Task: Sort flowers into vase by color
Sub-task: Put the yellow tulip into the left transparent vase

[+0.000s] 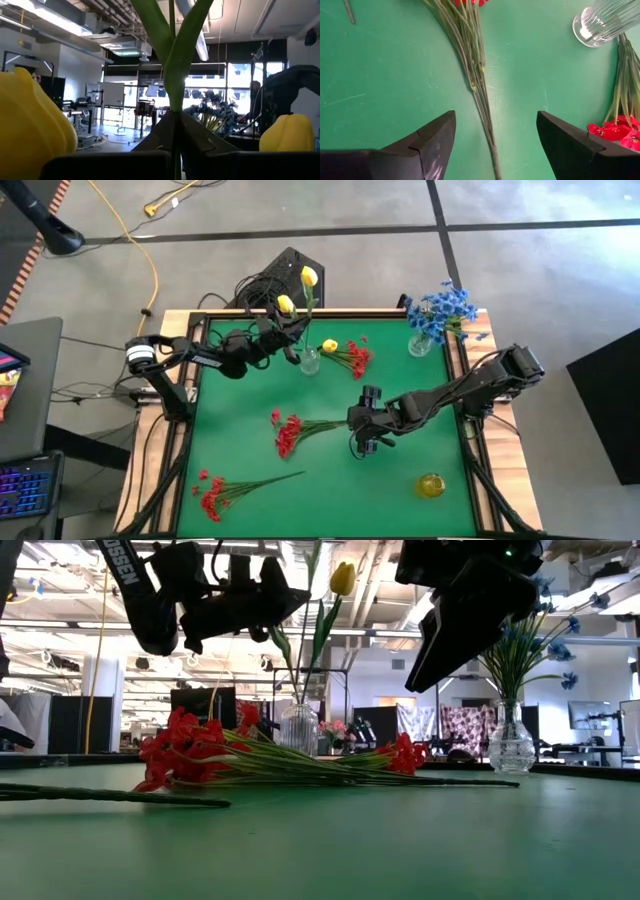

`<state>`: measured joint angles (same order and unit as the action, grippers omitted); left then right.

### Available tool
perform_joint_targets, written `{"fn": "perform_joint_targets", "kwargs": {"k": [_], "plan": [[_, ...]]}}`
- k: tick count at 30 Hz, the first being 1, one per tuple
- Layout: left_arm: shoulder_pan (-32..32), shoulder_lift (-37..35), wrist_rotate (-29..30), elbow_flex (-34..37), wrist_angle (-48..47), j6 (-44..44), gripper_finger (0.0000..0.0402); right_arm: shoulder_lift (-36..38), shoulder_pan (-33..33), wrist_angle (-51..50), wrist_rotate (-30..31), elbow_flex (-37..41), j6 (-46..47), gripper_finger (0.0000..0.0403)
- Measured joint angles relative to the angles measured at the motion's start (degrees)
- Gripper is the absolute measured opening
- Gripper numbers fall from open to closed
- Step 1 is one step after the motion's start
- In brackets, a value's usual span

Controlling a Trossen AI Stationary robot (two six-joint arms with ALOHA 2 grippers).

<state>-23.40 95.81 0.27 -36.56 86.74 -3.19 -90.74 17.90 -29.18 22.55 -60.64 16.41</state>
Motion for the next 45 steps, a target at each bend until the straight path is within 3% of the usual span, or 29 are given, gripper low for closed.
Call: {"fn": "perform_joint_targets", "kwargs": {"k": [12, 20, 26, 37, 45], "plan": [[-0.04, 0.06, 0.04, 0.02, -1.56, -0.12, 0.0000, 0.00, 0.39, 0.50, -0.07, 0.00, 0.67, 0.0305], [-0.31, 7.22, 0.27, -1.92, 2.02, -2.51, 0.0000, 0.00, 0.47, 0.86, -0.15, 0.00, 1.58, 0.0305], [-0.54, 8.25, -0.67, -1.60, 2.37, -2.44, 0.0000, 0.00, 1.46, 0.51, -0.28, 0.00, 2.12, 0.0305], [-1.05, 8.29, -9.66, -1.53, 1.37, -1.45, 0.0000, 0.00, 1.52, -0.57, -0.29, 0.00, 1.11, 0.0305], [-3.95, 8.29, -17.36, -1.53, 1.37, -5.98, 0.0000, 0.00, 1.55, -0.59, -0.29, 0.00, 1.11, 0.0305]]}}
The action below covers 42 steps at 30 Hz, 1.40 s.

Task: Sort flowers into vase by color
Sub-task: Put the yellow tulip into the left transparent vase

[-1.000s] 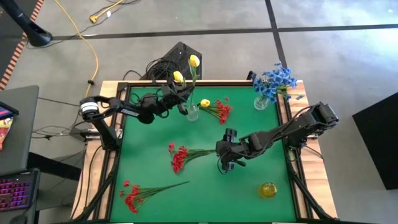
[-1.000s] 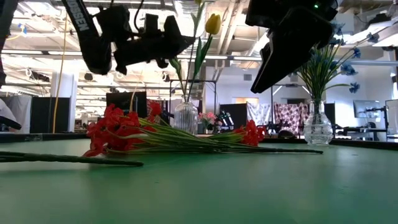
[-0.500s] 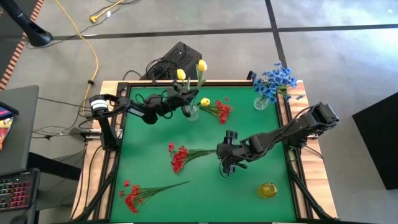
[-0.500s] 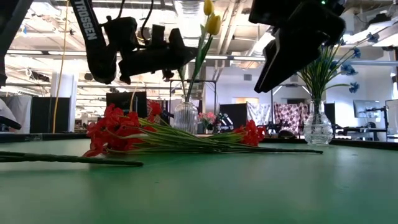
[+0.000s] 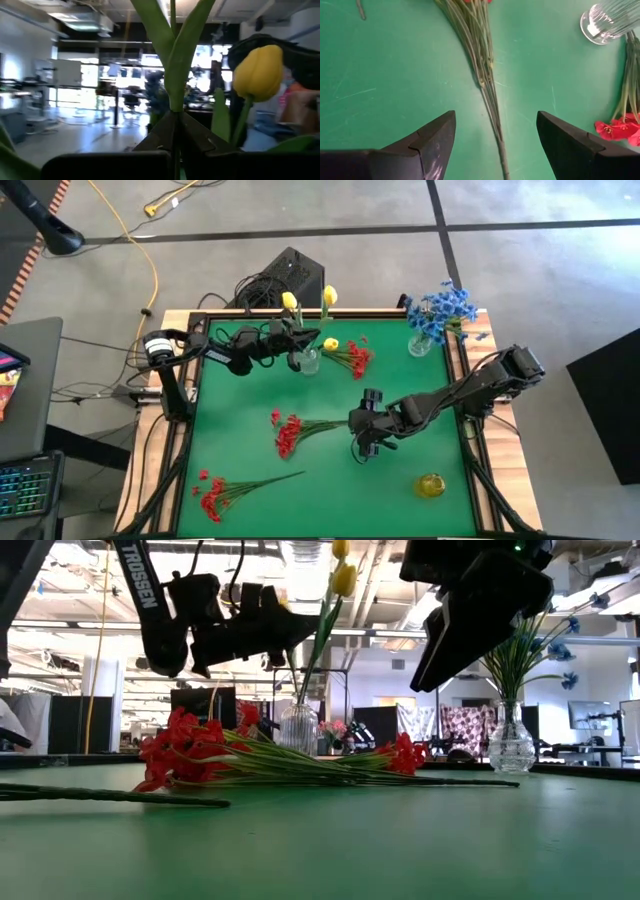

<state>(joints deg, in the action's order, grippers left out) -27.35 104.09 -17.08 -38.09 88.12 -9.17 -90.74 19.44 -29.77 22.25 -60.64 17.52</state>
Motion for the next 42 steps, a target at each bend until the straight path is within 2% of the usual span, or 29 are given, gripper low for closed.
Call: {"fn": "perform_joint_targets", "kwargs": {"k": [3, 11, 13, 17, 23, 27, 32, 42], "plan": [[-1.73, 0.00, -5.15, 0.00, 0.02, -2.94, 0.0000, 0.00, 0.02, 0.01, -0.02, 0.00, 0.00, 0.0305], [-4.23, -0.02, -13.78, 0.55, 0.24, -7.85, 0.0000, 0.00, 0.00, -0.01, -0.03, 0.00, 0.00, 0.0305], [-4.46, -0.35, -12.57, 2.59, 0.88, -7.69, 0.0000, 0.00, 0.00, 0.01, -0.06, 0.00, 0.00, 0.0305], [-4.59, -3.03, -4.79, 8.64, 1.35, -4.34, 0.0000, 0.00, -0.04, -0.05, -0.05, 0.00, -0.13, 0.0305], [-3.23, -4.00, -3.68, 10.47, 0.73, -3.46, 0.0000, 0.00, -1.48, 0.20, -0.12, 0.00, -1.40, 0.0305], [-2.82, -4.02, -0.66, 10.47, -4.95, -1.88, 0.0000, 0.00, -2.44, 0.35, -0.10, 0.00, -1.07, 0.0305], [-2.80, -4.02, -0.48, 10.47, -8.26, -1.15, 0.0000, 0.00, -2.49, 0.80, -0.12, 0.00, -1.05, 0.0305], [-2.80, -4.02, -1.88, 10.47, -8.09, -1.52, 0.0004, 0.00, -2.51, 0.15, -1.26, 0.00, -1.05, 0.0305]]}}
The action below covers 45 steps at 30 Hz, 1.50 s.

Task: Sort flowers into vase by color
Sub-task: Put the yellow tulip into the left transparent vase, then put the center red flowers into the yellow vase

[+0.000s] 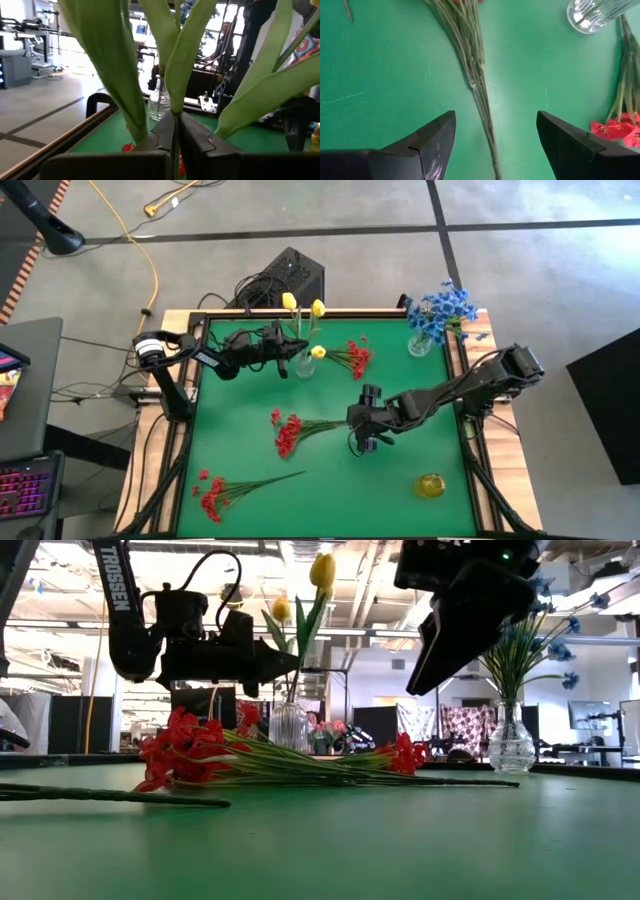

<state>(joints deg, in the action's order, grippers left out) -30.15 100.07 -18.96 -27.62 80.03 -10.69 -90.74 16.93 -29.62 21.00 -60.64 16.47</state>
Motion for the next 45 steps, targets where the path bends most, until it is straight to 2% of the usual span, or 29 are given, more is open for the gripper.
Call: {"fn": "perform_joint_targets", "kwargs": {"k": [6, 15, 23, 26, 29, 37, 45], "plan": [[0.00, 0.00, -0.81, 0.00, 0.00, -0.05, 0.0042, 0.00, 0.00, -0.06, -0.10, 0.00, -0.25, 0.0305], [-1.68, 0.00, -10.96, 0.00, -0.17, -4.93, 0.0118, 0.00, 0.00, -0.07, -0.13, 0.00, -0.42, 0.0305], [-4.69, -0.32, -19.45, 0.00, -3.73, -7.41, 0.0130, 0.00, 0.00, -0.14, -1.41, 0.00, -0.42, 0.0305], [-5.05, -2.95, -20.24, 0.02, -10.34, -5.54, 0.0130, 0.00, -0.14, -0.14, -1.80, 0.00, -0.16, 0.0305], [-4.94, -8.70, -19.49, 0.02, -20.73, -0.67, 0.0130, 0.00, -0.42, -0.25, -1.84, -0.12, -0.07, 0.0305], [-3.91, -26.87, -12.38, 0.02, -49.66, 9.56, 0.0130, 0.00, -2.30, -0.23, -3.13, -1.20, -0.28, 0.0305], [-3.87, -37.93, -10.58, 0.02, -68.31, 13.52, 0.0130, 0.00, -4.37, -0.14, -6.37, -1.36, -0.43, 0.0305]]}}
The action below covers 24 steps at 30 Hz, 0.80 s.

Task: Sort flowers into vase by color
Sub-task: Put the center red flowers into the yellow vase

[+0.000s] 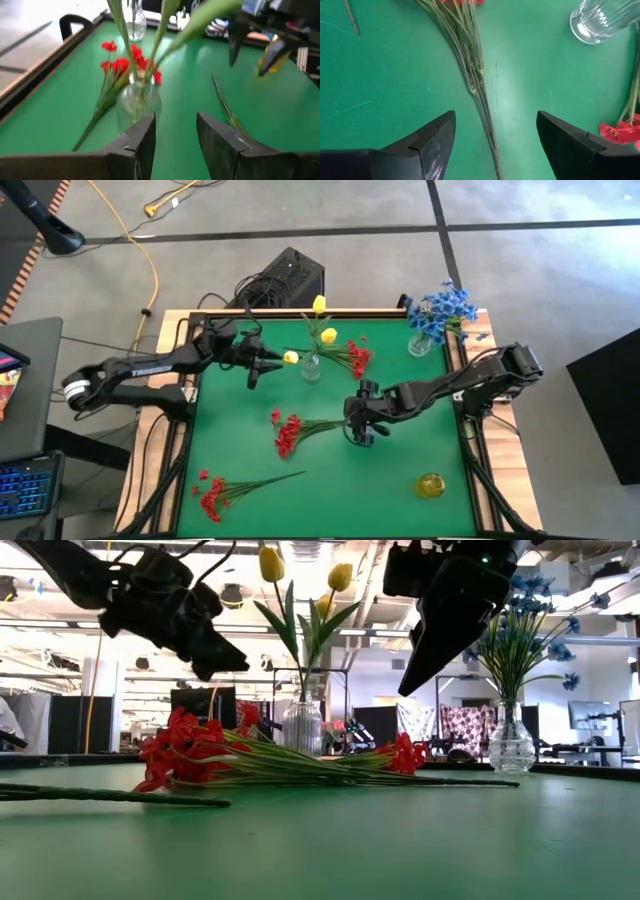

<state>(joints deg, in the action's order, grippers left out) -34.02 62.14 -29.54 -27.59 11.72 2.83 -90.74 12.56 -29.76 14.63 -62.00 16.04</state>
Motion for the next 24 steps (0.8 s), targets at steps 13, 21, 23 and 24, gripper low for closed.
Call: {"fn": "perform_joint_targets", "kwargs": {"k": [13, 21, 23, 24], "plan": [[2.54, -3.68, 1.22, 0.00, -15.39, 1.27, 0.0130, -1.42, -3.63, 8.37, -1.67, 2.33, -1.29, 0.0305], [9.25, -3.68, 7.46, 0.00, -14.92, 1.20, 0.0130, -8.47, -3.64, 10.98, -5.71, 2.53, -3.16, 0.0305], [10.41, -3.68, 7.87, 0.00, -14.86, 0.97, 0.0130, -10.45, -3.56, 12.21, -7.48, 2.54, -3.25, 0.0305], [10.91, -3.68, 7.84, 0.00, -14.86, 0.47, 0.0130, -11.30, -3.57, 12.88, -7.77, 2.54, -3.25, 0.0305]]}}
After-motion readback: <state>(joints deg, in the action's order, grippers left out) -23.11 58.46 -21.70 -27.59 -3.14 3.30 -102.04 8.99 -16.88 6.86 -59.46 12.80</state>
